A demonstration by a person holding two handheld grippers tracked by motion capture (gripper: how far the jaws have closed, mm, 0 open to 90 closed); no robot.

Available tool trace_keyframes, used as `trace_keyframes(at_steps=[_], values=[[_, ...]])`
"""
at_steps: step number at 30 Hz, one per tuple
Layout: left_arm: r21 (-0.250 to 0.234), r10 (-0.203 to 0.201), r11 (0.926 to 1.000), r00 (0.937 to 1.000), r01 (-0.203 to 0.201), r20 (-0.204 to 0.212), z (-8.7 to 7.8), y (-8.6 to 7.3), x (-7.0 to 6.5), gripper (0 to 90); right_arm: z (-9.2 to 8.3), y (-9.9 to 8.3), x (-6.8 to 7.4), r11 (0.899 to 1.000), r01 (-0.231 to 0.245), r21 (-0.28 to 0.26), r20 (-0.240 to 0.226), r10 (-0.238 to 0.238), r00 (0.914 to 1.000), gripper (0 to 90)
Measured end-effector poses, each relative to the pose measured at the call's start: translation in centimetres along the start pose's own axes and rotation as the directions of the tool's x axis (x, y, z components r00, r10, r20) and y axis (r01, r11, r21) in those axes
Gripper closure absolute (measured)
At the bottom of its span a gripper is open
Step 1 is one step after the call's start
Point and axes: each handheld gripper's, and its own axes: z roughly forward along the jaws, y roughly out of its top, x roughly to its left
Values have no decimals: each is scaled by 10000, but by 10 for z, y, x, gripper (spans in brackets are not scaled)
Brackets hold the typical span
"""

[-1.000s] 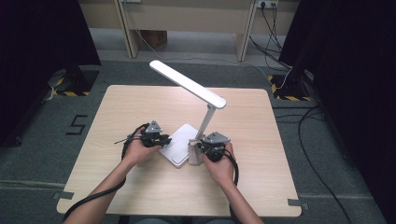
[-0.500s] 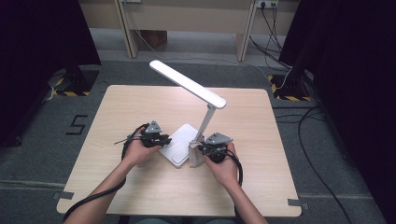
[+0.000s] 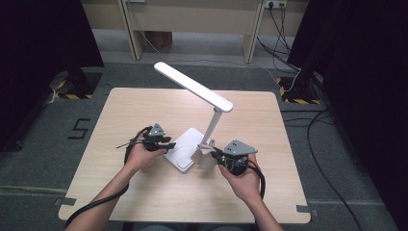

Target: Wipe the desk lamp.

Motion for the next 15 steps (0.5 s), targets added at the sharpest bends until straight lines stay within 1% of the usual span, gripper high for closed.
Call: trace_keyframes(at_steps=[2, 3, 4, 6, 7, 8, 9, 10, 12, 13, 14, 15], values=[[-178, -63, 9998, 10000, 62, -28, -8, 3, 2, 584, -1, 2, 0, 10000, -8, -43, -44, 8, 10000, 846], [-356, -105, 9993, 9999, 108, 70, -14, 6, 2, 566, -1, 3, 1, 10000, -19, -58, -82, 19, 10000, 845], [-615, -219, 9978, 9994, 236, 273, -19, 9, 0, 547, 0, 5, 1, 10000, 26, -63, -158, -27, 9999, 845], [-1002, -306, 9942, 9955, 396, 900, -31, 17, -6, 490, 3, 7, 3, 10000, 87, 34, -202, -87, 9998, 846], [-1288, -157, 9911, 9916, 324, 1285, -39, 23, -14, 473, 6, 8, 4, 10000, 90, 39, -255, -89, 9996, 846], [-1462, -5, 9890, 9886, 229, 1508, -43, 26, -19, 455, 9, 10, 6, 9999, 135, 96, -312, -132, 9994, 846], [-1625, 229, 9867, 9834, 68, 1802, -49, 31, -26, 443, 11, 11, 7, 9999, 130, 110, -356, -126, 9993, 845], [-1739, 464, 9847, 9778, -103, 2043, -55, 35, -33, 431, 13, 13, 8, 9997, 179, 148, -373, -174, 9992, 845], [-1923, 935, 9803, 9641, -455, 2487, -64, 42, -46, 408, 17, 16, 10, 9996, 213, 185, -352, -207, 9992, 845], [-2020, 1126, 9776, 9576, -591, 2651, -67, 45, -52, 398, 19, 17, 11, 9996, 198, 200, -348, -191, 9992, 846], [-2044, 1296, 9761, 9535, -743, 2722, -69, 47, -57, 387, 20, 18, 11, 9995, 234, 219, -389, -226, 9990, 845], [-1989, 1452, 9757, 9508, -917, 2738, -69, 49, -60, 377, 22, 20, 12, 9996, 220, 177, -435, -213, 9988, 846]])
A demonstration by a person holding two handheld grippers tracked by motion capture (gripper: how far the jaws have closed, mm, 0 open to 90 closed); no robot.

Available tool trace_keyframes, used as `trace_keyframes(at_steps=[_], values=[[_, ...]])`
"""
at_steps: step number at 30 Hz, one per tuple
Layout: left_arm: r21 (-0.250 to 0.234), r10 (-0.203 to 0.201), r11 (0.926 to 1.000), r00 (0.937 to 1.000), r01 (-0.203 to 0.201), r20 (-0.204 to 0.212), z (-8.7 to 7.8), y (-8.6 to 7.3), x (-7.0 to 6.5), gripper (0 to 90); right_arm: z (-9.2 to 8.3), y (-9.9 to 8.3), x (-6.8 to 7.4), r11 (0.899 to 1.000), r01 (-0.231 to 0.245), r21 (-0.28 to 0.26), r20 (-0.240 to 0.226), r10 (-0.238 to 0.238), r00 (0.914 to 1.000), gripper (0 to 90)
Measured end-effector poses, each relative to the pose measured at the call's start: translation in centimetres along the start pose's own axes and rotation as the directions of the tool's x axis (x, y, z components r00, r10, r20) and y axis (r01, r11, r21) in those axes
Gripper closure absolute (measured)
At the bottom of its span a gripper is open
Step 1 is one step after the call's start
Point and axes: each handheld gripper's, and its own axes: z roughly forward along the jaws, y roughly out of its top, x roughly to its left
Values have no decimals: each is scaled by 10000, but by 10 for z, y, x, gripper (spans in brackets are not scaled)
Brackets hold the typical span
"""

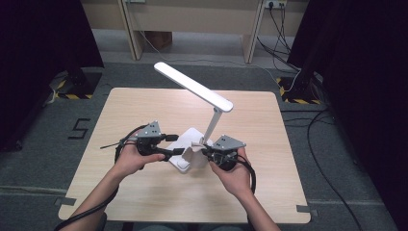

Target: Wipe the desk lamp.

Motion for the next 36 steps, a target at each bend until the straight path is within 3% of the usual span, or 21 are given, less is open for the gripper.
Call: trace_keyframes(at_steps=[3, 7, 9, 11, 14, 18, 24, 28, 30, 33, 36], values=[[340, 451, 9984, 9988, -458, 190, 10, 2, -5, 336, 0, 7, 3, 9999, 94, -133, -108, -95, 9999, 846], [757, 867, 9933, 9961, -875, 149, 24, -1, -4, 295, -5, 16, 5, 9992, 112, -384, -381, -127, 9992, 846], [782, 1184, 9897, 9927, -1199, 240, 29, -1, -5, 305, -6, 20, 5, 9979, -120, -633, -822, 68, 9966, 846], [639, 1579, 9851, 9870, -1595, 295, 30, -1, -7, 423, -6, 22, 5, 9970, -326, -697, -1084, 250, 9938, 846], [436, 1715, 9841, 9850, -1722, 191, 27, -2, -4, 639, -3, 24, 6, 9955, -545, -778, -1511, 423, 9876, 844], [507, 1499, 9872, 9884, -1509, 231, 23, -6, 0, 817, 1, 23, 7, 9953, -591, -765, -1557, 466, 9867, 814], [637, 1246, 9901, 9922, -1249, 97, 24, -10, 3, 842, 8, 19, 6, 9951, -657, -745, -1600, 531, 9857, 789], [1152, 1365, 9850, 9888, -1288, -609, 19, -11, 11, 843, 7, 17, 4, 9960, -562, -697, -1337, 465, 9899, 678], [1335, 1216, 9852, 9877, -1079, -985, 17, -14, 17, 843, 4, 15, 2, 9951, -486, -856, -1205, 380, 9920, 679], [1673, 1156, 9816, 9836, -918, -1382, 14, -20, 27, 842, -2, 11, -2, 9914, -743, -1078, -1177, 614, 9911, 671], [1849, 1142, 9792, 9799, -833, -1636, 17, -21, 32, 841, 1, 5, -6, 9968, -474, -647, -678, 430, 9968, 701]])
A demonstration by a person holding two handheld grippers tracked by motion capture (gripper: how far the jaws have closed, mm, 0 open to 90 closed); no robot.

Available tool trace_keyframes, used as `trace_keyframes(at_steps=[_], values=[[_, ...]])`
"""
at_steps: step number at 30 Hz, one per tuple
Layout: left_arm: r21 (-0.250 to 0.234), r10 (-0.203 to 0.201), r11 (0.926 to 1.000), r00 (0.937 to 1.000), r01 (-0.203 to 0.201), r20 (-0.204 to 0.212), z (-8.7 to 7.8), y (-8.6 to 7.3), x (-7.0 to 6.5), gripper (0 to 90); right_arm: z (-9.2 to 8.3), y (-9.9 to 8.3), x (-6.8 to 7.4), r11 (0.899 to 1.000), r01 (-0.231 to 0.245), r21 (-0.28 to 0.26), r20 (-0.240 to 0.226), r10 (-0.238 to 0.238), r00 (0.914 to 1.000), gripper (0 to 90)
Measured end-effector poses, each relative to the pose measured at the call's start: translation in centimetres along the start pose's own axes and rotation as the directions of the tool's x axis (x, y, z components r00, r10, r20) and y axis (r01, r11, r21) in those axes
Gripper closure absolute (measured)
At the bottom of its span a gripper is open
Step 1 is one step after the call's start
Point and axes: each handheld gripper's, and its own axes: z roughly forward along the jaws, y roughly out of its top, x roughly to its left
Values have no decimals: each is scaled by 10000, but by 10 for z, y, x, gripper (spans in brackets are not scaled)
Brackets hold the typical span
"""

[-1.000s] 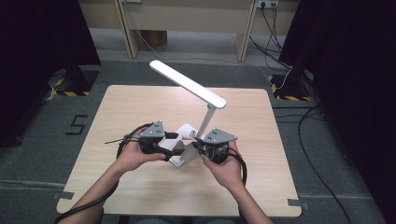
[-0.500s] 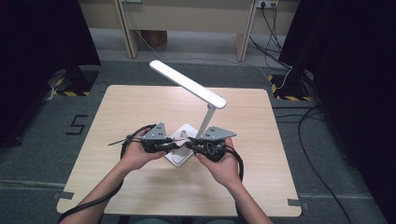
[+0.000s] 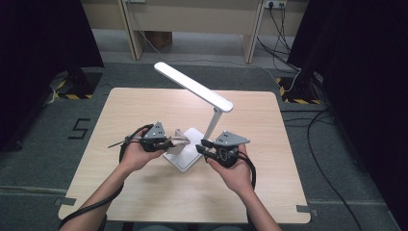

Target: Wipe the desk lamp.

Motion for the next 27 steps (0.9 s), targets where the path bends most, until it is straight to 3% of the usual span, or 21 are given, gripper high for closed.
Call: trace_keyframes(at_steps=[2, 7, 10, 20, 24, 27], values=[[261, 91, 9996, 9996, -84, -258, 5, 2, 3, 841, 11, -11, -1, 9963, 327, 794, 277, -350, 9990, 727], [712, 385, 9969, 9971, -338, -661, 24, 11, 9, 840, 38, -34, -2, 9859, 348, 1636, 279, -399, 9988, 734], [1008, 438, 9943, 9952, -348, -880, 37, 17, 14, 838, 51, -40, 1, 9780, 612, 1995, 260, -678, 9974, 706], [954, -626, 9926, 9898, 751, -1278, 78, 21, 34, 833, 78, -50, 7, 9802, 626, 1881, 274, -689, 9972, 603], [1286, -335, 9901, 9838, 568, -1763, 90, 22, 40, 833, 81, -53, 5, 9846, 383, 1703, 319, -443, 9985, 584], [1441, -25, 9891, 9819, 304, -1895, 97, 24, 41, 831, 83, -56, 3, 9834, 366, 1774, 341, -433, 9985, 573]])
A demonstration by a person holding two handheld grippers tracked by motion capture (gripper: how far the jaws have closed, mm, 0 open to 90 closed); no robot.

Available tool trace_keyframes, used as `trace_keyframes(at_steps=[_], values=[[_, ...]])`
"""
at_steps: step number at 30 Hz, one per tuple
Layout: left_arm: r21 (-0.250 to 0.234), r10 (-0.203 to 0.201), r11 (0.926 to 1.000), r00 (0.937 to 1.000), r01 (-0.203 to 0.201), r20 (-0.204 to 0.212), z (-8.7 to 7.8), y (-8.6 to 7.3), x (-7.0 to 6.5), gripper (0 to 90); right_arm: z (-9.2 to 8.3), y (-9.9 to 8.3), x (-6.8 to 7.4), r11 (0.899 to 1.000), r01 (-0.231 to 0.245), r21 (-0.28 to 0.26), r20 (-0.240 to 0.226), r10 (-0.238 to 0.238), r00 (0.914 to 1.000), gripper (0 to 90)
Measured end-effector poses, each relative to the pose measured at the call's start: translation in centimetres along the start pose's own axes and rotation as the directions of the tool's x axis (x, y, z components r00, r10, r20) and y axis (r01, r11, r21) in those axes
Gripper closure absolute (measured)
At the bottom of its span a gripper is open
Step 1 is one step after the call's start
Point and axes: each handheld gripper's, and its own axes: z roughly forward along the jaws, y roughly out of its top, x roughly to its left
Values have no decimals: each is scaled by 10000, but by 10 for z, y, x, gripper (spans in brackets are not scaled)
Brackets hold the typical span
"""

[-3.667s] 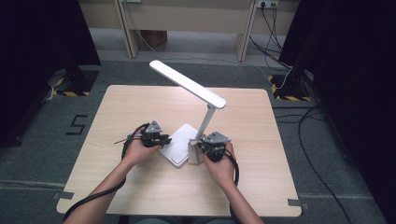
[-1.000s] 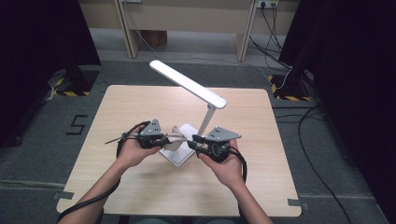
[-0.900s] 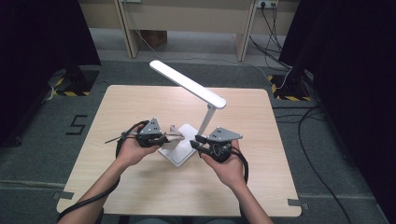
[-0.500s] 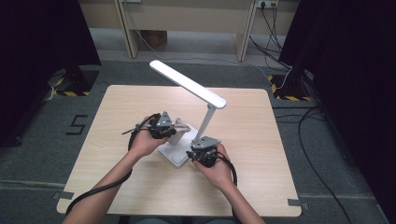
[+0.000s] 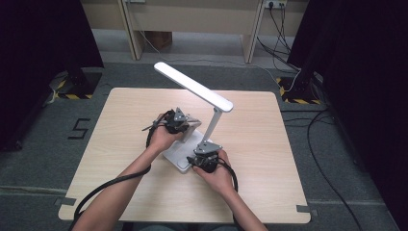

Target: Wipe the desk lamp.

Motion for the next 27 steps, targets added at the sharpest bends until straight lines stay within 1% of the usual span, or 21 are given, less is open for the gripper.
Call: trace_keyframes(at_steps=[2, 3, 4, 5, 7, 8, 10, 12, 14, 16, 18, 20, 24, 25, 27], values=[[-91, 134, 9999, 9999, -134, -22, 4, 2, -2, 828, 2, -2, -1, 10000, -68, 68, -62, 69, 10000, 568], [-128, 223, 9997, 9997, -223, -31, 5, 3, -2, 827, 2, -2, -1, 9999, -167, 5, -79, 167, 9998, 554], [-122, 423, 9990, 9990, -425, -128, 7, 5, -3, 826, 3, -3, -2, 9998, -177, 4, -89, 177, 9998, 548], [-18, 709, 9975, 9972, -710, -220, 9, 6, -4, 825, 3, -3, -2, 9998, -217, 6, -97, 217, 9997, 543], [-19, 936, 9956, 9954, -936, -211, 12, 8, -4, 820, 4, -3, -2, 9995, -298, -38, -147, 298, 9994, 541], [46, 1112, 9938, 9934, -1111, -271, 14, 9, -3, 818, 4, -3, -2, 9994, -334, -48, -172, 333, 9993, 537], [44, 1134, 9936, 9933, -1133, -224, 17, 9, -2, 818, 4, -3, -3, 9993, -370, -62, -204, 368, 9991, 536], [56, 1245, 9922, 9922, -1244, -117, 18, 9, -2, 818, 5, -3, -3, 9993, -366, -101, -215, 364, 9991, 536], [58, 1296, 9915, 9916, -1296, -42, 18, 8, -2, 823, 5, -4, -3, 9987, -480, -156, -281, 475, 9985, 534], [202, 1434, 9895, 9897, -1434, 28, 18, 7, -3, 827, 5, -4, -3, 9986, -508, -155, -306, 503, 9983, 535], [277, 1433, 9893, 9897, -1434, 81, 18, 5, -3, 830, 5, -3, -4, 9987, -506, -105, -385, 501, 9980, 534], [233, 1383, 9901, 9903, -1386, 114, 18, 4, -3, 830, 5, -3, -5, 9987, -499, -96, -413, 494, 9979, 536], [305, 1354, 9902, 9904, -1361, 266, 20, 1, -3, 830, 5, -3, -5, 9992, -398, -103, -384, 394, 9985, 539], [249, 1307, 9910, 9911, -1313, 270, 20, 1, -3, 830, 5, -3, -5, 9992, -383, -113, -376, 379, 9986, 540], [335, 1404, 9894, 9896, -1414, 304, 19, 1, -3, 830, 5, -4, -5, 9991, -395, -161, -371, 389, 9986, 541]])
